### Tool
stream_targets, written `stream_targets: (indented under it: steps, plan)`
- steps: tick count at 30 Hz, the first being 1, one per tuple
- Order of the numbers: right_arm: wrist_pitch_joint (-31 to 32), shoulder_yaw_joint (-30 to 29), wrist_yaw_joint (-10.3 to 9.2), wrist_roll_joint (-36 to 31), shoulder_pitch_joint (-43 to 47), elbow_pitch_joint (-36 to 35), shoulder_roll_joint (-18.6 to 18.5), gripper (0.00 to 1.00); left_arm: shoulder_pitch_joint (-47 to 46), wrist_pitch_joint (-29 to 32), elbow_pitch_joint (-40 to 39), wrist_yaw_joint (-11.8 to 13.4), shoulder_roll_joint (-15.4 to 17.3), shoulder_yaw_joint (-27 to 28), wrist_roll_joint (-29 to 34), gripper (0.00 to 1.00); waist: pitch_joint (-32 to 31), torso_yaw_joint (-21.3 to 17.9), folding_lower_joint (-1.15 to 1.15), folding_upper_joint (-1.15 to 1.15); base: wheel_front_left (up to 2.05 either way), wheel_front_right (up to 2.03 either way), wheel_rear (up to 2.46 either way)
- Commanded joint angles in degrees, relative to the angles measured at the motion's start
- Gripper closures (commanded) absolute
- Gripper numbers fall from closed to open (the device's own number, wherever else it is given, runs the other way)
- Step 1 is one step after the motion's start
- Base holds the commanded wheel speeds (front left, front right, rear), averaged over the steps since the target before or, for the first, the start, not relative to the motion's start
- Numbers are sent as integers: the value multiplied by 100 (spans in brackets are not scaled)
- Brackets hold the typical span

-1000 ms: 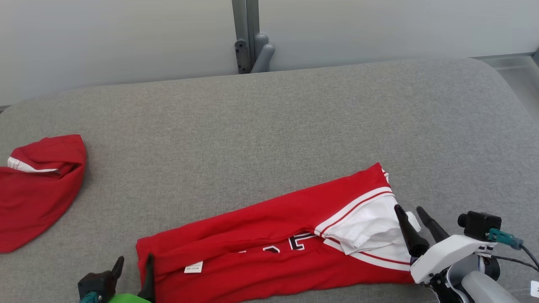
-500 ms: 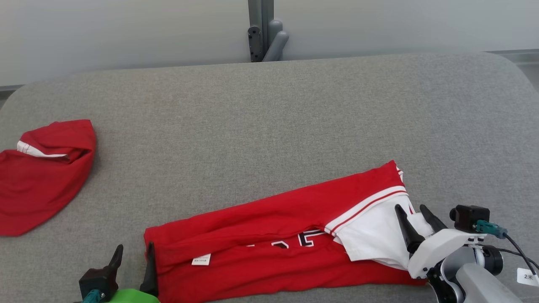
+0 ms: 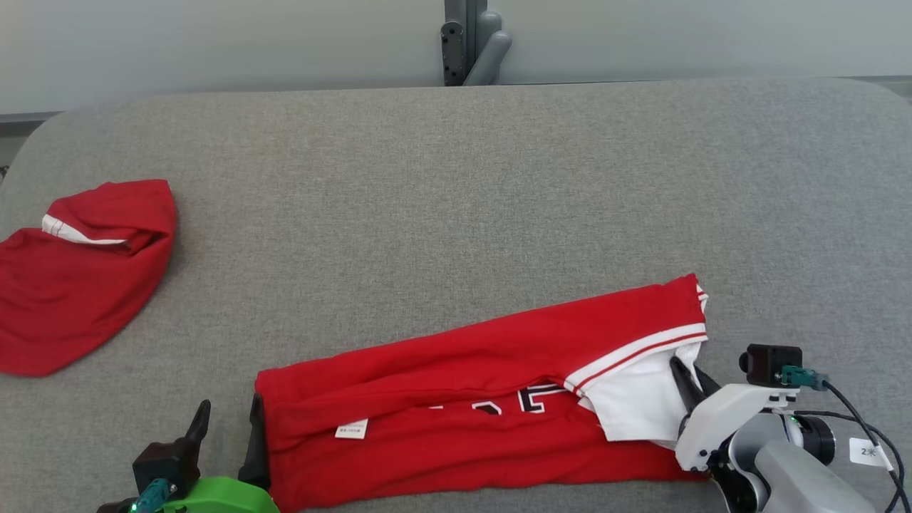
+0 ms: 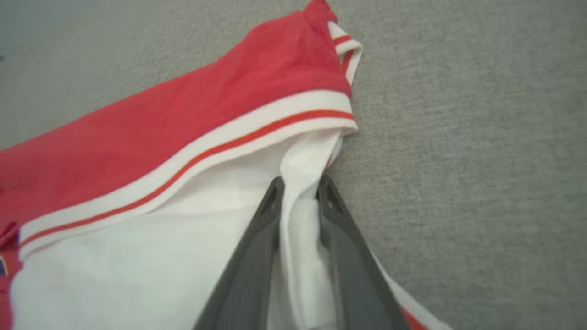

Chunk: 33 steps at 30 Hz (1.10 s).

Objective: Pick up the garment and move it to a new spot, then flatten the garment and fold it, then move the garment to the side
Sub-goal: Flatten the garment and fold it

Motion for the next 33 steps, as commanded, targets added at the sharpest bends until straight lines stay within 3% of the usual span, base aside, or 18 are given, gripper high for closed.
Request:
stream_targets:
  steps: [1, 6, 14, 20, 23, 28, 33]
  plan:
    - [148, 162, 3, 66, 122, 146, 143, 100, -95, 0, -19, -8, -1, 35, -16, 0, 22, 11, 0, 0, 0, 0, 0]
    - [-105, 44, -11, 325, -107, 376, -45, 100, -148, 0, -30, -26, -4, 1, -89, 0, 72, 17, 0, 0, 0, 0, 0]
    - [-404, -744, -36, 581, -375, 805, -502, 100, -181, 0, 35, -37, -2, -50, -168, 0, 108, 10, 0, 0, 0, 0, 0]
    - [-419, -1576, -3, 274, -501, 826, -851, 100, -73, 0, 78, -47, -1, -34, -164, 0, 87, -113, 0, 0, 0, 0, 0]
    - [-418, -1906, -2, -144, -446, 595, -837, 100, -38, 0, 91, -43, -1, -68, -145, 0, 51, -196, 0, 0, 0, 0, 0]
    - [-417, -1721, 0, -654, -234, -173, -590, 100, 3, 1, 112, -47, 0, -151, -171, 0, -70, -326, 0, 0, 0, 0, 0]
    - [-374, -894, 2, -786, 40, -1053, -274, 100, 56, 0, 138, -49, 1, -283, -262, 0, -218, -422, 0, 0, 0, 0, 0]
